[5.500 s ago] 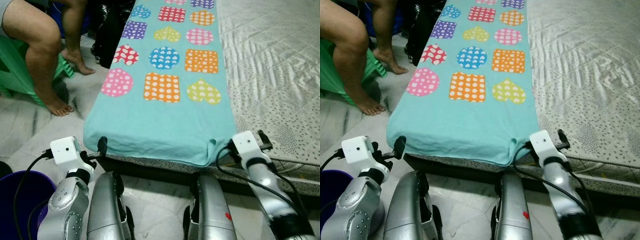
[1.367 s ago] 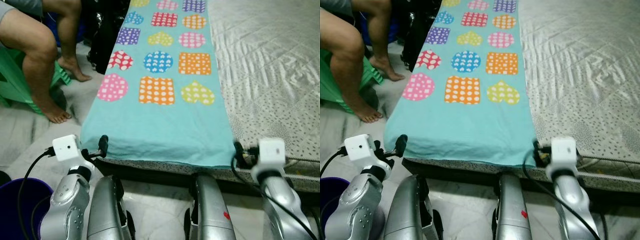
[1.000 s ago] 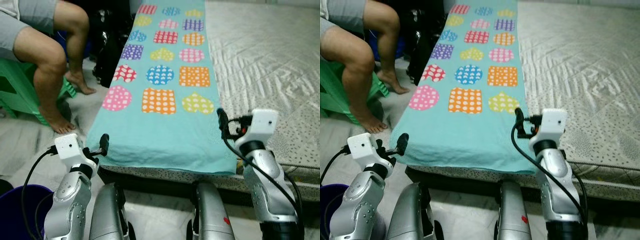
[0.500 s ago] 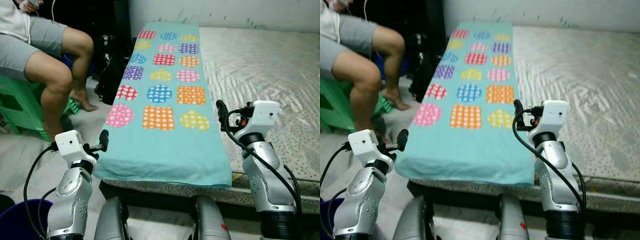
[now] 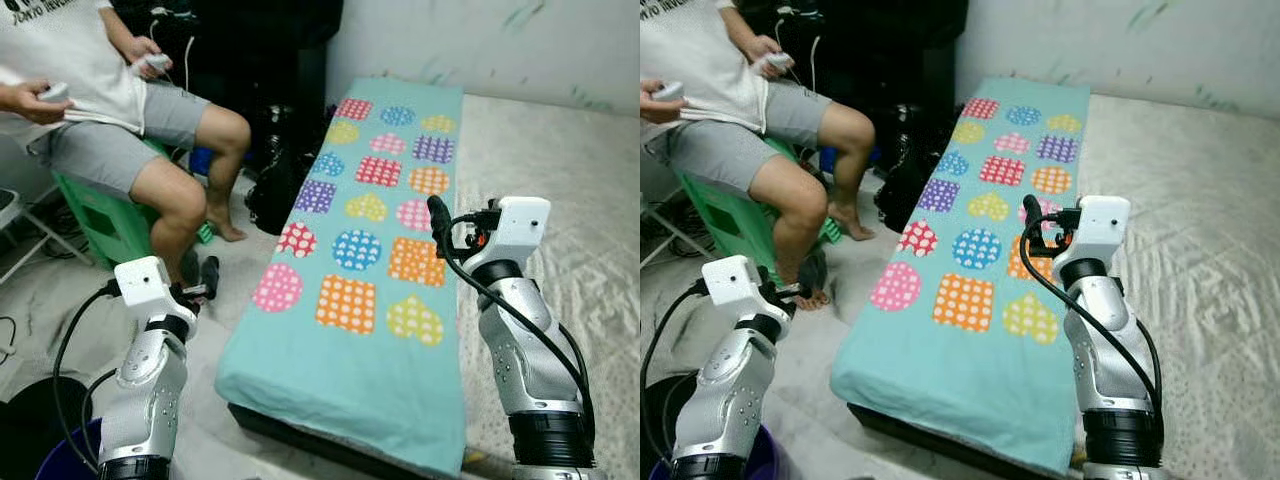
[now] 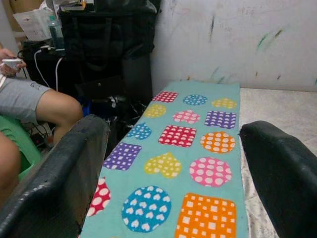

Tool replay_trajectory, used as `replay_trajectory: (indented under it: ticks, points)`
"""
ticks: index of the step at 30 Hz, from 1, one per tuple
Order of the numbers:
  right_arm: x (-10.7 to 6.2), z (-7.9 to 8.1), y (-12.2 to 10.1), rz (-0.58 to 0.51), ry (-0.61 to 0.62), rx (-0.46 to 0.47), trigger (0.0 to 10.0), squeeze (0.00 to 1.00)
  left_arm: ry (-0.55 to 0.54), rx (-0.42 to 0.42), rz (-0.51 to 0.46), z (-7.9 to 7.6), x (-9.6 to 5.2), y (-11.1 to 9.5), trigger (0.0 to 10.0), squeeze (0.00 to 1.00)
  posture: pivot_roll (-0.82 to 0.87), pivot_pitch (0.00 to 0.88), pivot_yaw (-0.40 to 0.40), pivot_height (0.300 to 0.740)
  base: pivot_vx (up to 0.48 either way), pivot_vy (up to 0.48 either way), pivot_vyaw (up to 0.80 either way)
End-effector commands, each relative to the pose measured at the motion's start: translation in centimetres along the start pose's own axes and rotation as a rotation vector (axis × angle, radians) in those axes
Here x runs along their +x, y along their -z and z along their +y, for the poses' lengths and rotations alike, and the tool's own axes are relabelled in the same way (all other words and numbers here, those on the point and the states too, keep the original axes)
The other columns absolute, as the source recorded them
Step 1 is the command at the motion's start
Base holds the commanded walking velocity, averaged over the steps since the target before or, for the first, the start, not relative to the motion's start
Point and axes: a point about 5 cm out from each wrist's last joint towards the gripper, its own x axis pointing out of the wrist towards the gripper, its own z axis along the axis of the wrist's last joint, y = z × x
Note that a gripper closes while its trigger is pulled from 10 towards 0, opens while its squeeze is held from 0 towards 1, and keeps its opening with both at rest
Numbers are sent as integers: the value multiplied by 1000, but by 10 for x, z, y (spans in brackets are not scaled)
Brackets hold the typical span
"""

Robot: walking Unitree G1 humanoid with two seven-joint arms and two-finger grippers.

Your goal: Clean up the room

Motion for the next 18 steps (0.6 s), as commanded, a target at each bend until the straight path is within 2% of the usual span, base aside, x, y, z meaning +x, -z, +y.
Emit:
replay_trajectory:
  ticks: [1,4,7,8,9,11,18]
  points:
    - [-1,-2,3,9,16,-1,10000,0,-13,40,26,4,1,4,10000,0,-73,0,27,740,0,0,0]
    - [-7,-3,27,86,32,35,10000,0,-38,73,66,13,0,17,10000,0,-70,0,23,740,0,0,0]
    - [-25,1,63,160,-30,-89,10000,0,-46,48,88,19,0,24,10000,0,-65,0,15,740,0,0,0]
    - [-29,0,71,191,-19,-72,10000,0,-52,39,104,20,1,27,10000,0,-65,0,15,740,0,0,0]
    - [-30,-1,75,209,-6,-77,10000,0,-53,37,108,21,1,28,10000,0,-65,0,15,740,0,0,0]
    - [-31,-1,79,220,0,-56,10000,0,-46,40,107,20,3,28,10000,0,-68,0,16,740,0,0,-800]
    - [-30,-6,80,200,25,-73,10000,0,-11,53,109,17,4,30,10000,0,-71,0,18,740,0,0,-800]
